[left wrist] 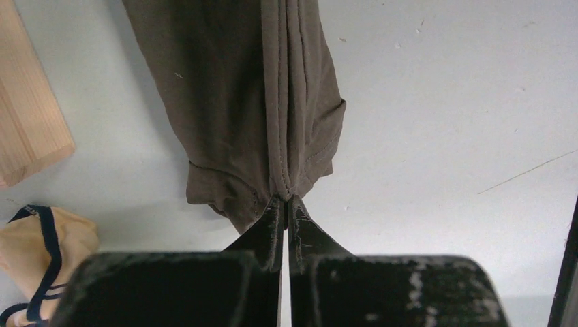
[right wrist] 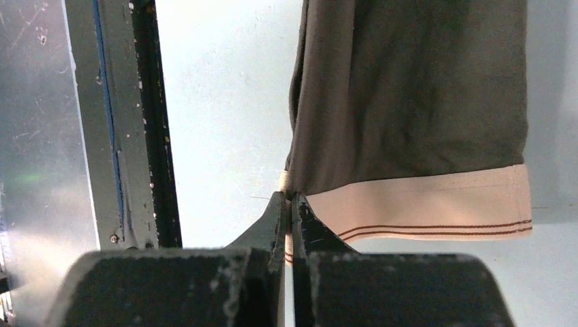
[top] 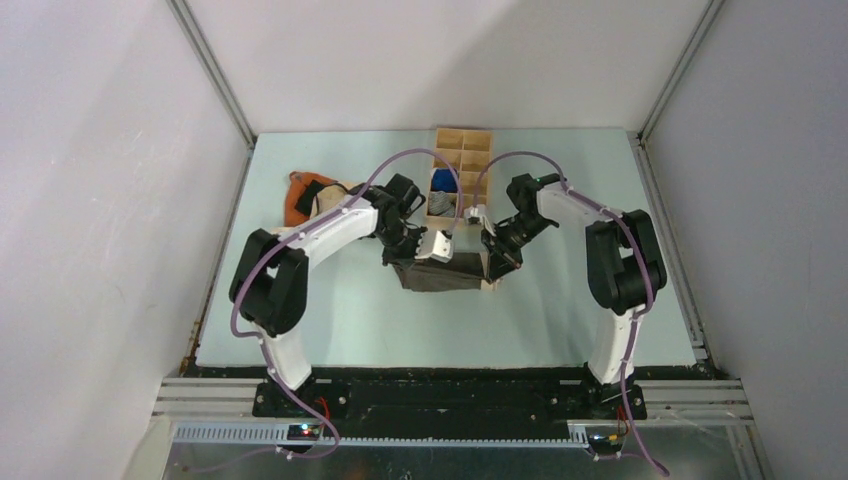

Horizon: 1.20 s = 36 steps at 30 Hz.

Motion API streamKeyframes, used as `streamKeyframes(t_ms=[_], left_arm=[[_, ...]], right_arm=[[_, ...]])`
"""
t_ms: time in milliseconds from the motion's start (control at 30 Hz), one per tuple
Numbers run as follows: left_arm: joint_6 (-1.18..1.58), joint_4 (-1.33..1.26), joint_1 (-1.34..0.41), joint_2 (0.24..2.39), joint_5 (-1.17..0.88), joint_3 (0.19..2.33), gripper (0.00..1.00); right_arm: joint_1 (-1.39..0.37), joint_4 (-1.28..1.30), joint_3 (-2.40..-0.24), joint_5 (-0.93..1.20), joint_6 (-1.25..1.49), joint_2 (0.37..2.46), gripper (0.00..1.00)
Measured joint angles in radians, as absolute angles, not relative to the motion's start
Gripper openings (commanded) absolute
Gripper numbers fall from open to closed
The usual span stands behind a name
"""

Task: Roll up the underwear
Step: Fold the underwear at the center of the board.

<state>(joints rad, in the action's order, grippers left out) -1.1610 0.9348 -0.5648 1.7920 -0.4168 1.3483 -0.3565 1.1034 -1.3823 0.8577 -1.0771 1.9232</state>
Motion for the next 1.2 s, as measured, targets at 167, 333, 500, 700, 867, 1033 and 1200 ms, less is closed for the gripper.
streamKeyframes(t_ms=[167, 333, 500, 700, 867, 1033, 1200], left_arm=[[-1.166, 0.981, -0.554, 1.801, -0.430, 1.388, 0.00], [-1.160, 0.986, -0.563, 1.731, -0.487, 1.286, 0.00], [-1.124, 1.011, -0.616, 1.595, -0.556, 1.116, 0.00], [-1.097, 1.021, -0.618, 1.593, -0.570, 1.110, 0.00], [-1.099, 1.015, -0.593, 1.665, -0.540, 1.198, 0.00], [-1.102, 1.018, -0.566, 1.736, -0.507, 1.296, 0.00], [-1.102, 1.034, -0.559, 1.811, -0.471, 1.394, 0.00]], right_arm=[[-0.359, 1.141, -1.422, 0.863, -1.071, 1.929, 0.00], [-0.404, 1.151, -1.347, 0.879, -1.055, 1.894, 0.00], [-0.496, 1.192, -1.215, 0.912, -1.051, 1.817, 0.00], [-0.489, 1.216, -1.198, 0.933, -1.051, 1.797, 0.00], [-0.427, 1.224, -1.239, 0.937, -1.050, 1.845, 0.00], [-0.384, 1.232, -1.298, 0.948, -1.045, 1.913, 0.00], [-0.365, 1.272, -1.382, 0.956, -1.038, 1.982, 0.00]])
